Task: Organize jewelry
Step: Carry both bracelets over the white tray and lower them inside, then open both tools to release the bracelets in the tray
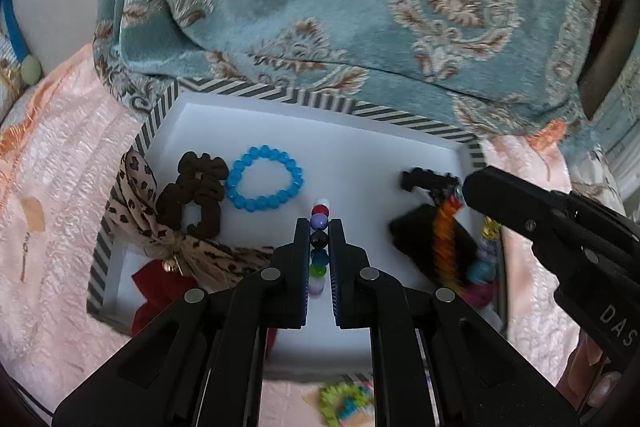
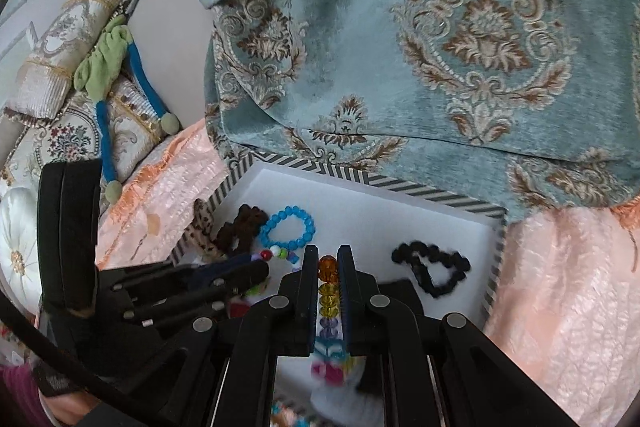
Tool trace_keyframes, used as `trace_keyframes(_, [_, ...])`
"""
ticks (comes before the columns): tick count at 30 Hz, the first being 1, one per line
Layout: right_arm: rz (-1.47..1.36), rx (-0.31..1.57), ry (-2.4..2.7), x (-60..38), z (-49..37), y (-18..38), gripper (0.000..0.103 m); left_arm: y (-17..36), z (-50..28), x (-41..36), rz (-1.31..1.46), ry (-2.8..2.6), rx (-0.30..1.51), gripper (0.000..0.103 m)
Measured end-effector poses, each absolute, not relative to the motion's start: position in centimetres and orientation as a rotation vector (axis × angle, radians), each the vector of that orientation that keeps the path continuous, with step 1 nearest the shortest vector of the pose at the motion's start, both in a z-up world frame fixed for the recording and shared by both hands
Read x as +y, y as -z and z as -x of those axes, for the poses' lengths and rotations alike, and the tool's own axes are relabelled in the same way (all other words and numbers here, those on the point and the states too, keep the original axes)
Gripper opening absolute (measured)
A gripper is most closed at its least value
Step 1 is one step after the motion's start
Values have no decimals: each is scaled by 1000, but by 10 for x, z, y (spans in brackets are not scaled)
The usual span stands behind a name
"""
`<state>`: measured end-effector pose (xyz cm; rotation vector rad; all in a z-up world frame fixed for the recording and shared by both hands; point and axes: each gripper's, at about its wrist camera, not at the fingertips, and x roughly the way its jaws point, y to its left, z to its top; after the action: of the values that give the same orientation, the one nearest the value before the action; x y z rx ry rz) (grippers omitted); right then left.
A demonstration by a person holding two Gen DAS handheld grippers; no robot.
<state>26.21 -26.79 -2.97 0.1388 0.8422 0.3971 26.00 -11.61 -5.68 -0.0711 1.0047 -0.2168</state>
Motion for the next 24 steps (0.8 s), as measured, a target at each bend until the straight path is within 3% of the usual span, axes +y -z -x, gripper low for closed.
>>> trace_keyframes(14, [-168, 956, -228, -279, -333, 92, 9, 97, -290, -78, 116, 131, 1060, 8])
trace_keyframes(17, [-191, 971, -193, -291, -330, 95, 19, 100, -291, -80, 102, 127, 1061, 8])
trace_keyframes(20, [-182, 956, -199, -294, -319, 90, 26, 100, -289, -86, 84, 125, 1060, 16])
trace_keyframes(22, [-178, 945, -209, -293, -310, 86, 30, 99, -287, -88, 82, 128, 1054, 38])
trace_keyframes(24, [-180, 938, -223, -292, -299, 82, 34, 96, -283, -88, 90, 136, 1048, 41])
